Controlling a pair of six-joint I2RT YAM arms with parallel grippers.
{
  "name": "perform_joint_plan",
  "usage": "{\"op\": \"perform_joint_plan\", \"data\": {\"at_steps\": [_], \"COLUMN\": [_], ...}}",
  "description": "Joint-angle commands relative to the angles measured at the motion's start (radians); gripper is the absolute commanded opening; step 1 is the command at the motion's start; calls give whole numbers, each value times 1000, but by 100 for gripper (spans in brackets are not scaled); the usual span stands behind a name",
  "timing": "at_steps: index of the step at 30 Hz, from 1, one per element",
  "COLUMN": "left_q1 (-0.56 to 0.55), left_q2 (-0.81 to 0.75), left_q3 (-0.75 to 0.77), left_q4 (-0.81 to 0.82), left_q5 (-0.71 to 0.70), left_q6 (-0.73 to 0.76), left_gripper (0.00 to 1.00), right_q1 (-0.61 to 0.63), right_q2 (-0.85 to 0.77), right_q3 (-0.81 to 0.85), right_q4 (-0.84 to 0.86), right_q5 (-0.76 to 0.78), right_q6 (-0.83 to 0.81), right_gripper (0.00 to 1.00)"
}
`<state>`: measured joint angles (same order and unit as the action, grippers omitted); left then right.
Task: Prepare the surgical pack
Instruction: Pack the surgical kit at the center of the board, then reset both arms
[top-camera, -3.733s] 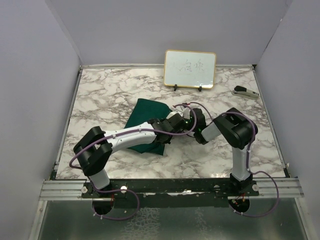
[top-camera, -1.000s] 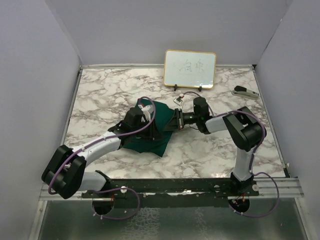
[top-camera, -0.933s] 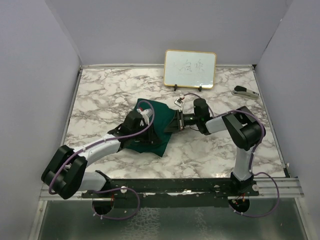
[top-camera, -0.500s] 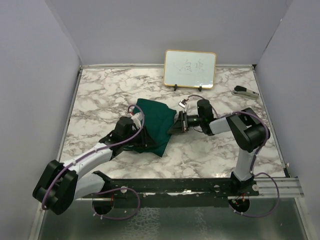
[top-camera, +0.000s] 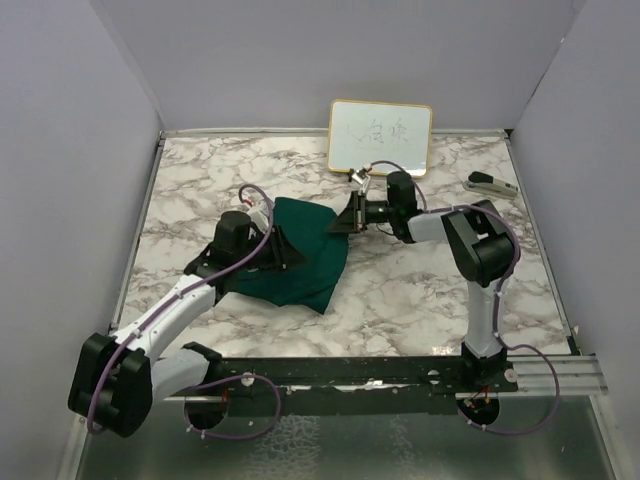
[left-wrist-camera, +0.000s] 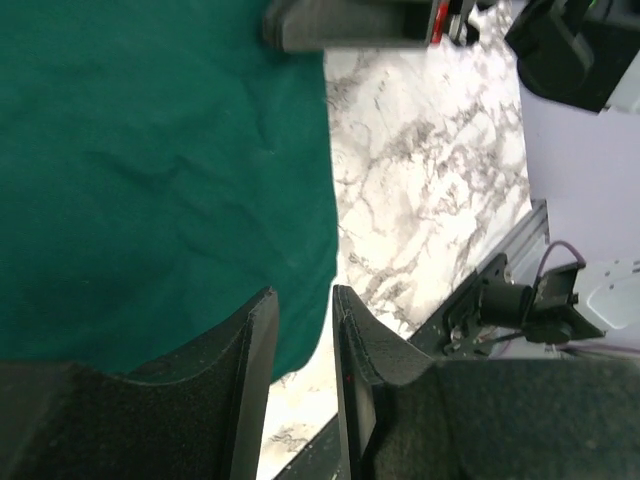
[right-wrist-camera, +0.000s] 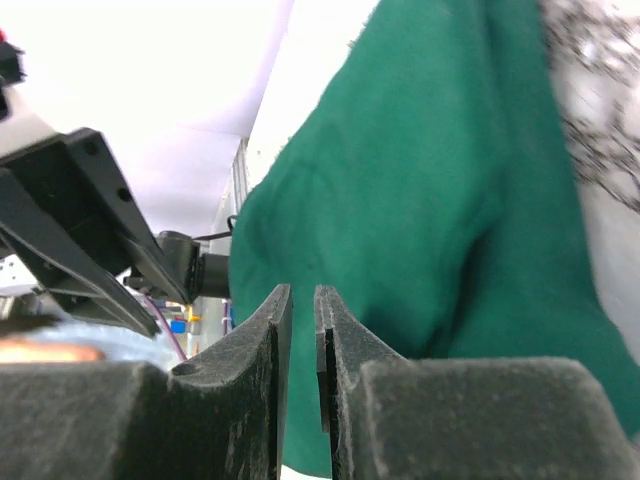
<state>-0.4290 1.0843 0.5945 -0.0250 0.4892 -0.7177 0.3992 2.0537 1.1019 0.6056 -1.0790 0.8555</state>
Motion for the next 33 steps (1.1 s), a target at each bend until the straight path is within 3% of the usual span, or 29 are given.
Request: {"op": "perform_joint_plan", "data": {"at_steps": [1, 6, 13, 17, 24, 28, 33], "left_q1": [73, 182, 296, 318, 334, 334, 321], "left_q2": [-29, -26, 28, 41, 45, 37, 30], "left_q3": [58, 137, 377, 514, 666, 809, 1019], "left_q4": [-67, -124, -219, -257, -333, -426, -536], "left_q5": [21, 38, 26, -20, -51, -102, -164], "left_q6": [61, 111, 221, 315, 438, 521, 618], "left_gripper": [32, 33, 34, 40, 54, 59, 62], "right_q1": [-26, -60, -69, -71, -72, -72, -73], "right_q2": [62, 19, -290, -529, -882, -1067, -1182], "right_q3": [-56, -130, -87, -95, -64, 38, 175], "right_q4": [63, 53, -413, -695, -967, -1002, -1003], "right_q5": [-5, 2, 124, 347, 672, 762, 864], "right_q6": [13, -38, -342, -503, -621, -652, -699], "right_gripper": [17, 17, 25, 39, 56, 70, 84]}}
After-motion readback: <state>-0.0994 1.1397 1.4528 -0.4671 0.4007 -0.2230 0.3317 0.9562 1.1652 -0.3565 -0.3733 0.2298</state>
